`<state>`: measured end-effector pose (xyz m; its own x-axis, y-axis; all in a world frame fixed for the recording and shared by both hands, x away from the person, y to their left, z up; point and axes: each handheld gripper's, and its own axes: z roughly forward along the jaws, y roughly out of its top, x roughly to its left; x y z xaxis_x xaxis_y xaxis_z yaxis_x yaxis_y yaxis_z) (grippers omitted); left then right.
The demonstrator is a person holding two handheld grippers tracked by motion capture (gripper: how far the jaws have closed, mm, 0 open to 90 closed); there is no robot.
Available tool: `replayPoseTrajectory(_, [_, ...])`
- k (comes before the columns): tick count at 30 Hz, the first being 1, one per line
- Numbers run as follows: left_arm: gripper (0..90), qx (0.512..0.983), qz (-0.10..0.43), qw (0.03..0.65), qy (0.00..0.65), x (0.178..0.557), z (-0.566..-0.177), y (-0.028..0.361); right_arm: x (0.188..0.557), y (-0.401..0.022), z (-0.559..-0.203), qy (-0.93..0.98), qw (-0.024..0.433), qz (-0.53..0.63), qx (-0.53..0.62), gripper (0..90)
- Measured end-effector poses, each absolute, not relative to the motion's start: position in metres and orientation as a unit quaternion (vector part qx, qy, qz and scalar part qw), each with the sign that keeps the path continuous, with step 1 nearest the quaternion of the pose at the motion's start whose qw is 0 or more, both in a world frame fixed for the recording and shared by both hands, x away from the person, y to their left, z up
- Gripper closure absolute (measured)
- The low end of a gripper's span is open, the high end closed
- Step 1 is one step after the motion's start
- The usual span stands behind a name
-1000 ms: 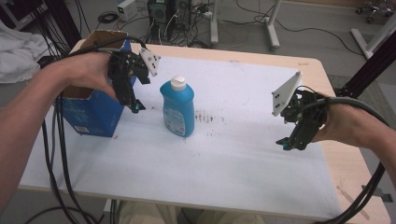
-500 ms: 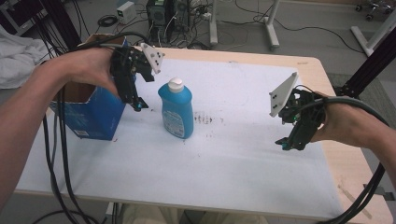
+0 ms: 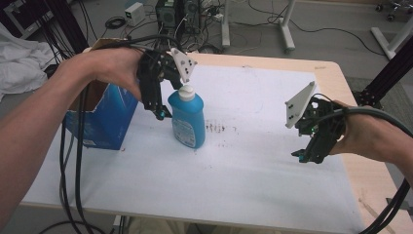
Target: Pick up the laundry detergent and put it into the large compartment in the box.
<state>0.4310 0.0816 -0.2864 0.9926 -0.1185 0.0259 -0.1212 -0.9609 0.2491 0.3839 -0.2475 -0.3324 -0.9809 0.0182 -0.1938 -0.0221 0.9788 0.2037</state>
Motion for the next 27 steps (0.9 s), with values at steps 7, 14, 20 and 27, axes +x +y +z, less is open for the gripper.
replayPoseTrajectory(7, [13.8,0.988,0.001,0.114,-0.102,0.429,-0.285,0.063,0.383,-0.251,-0.334,0.990,0.097,0.103,0.003,11.4])
replayPoseTrajectory(14, [13.8,0.987,-0.002,0.105,-0.125,0.427,-0.286,0.051,0.381,-0.253,-0.336,0.990,0.099,0.101,0.007,11.4])
replayPoseTrajectory(20, [14.8,0.987,-0.005,0.098,-0.129,0.427,-0.286,0.049,0.381,-0.253,-0.336,0.990,0.100,0.100,0.004,11.4])
replayPoseTrajectory(27, [17.9,0.986,-0.002,0.092,-0.139,0.427,-0.286,0.048,0.381,-0.253,-0.336,0.990,0.103,0.099,0.005,11.4])
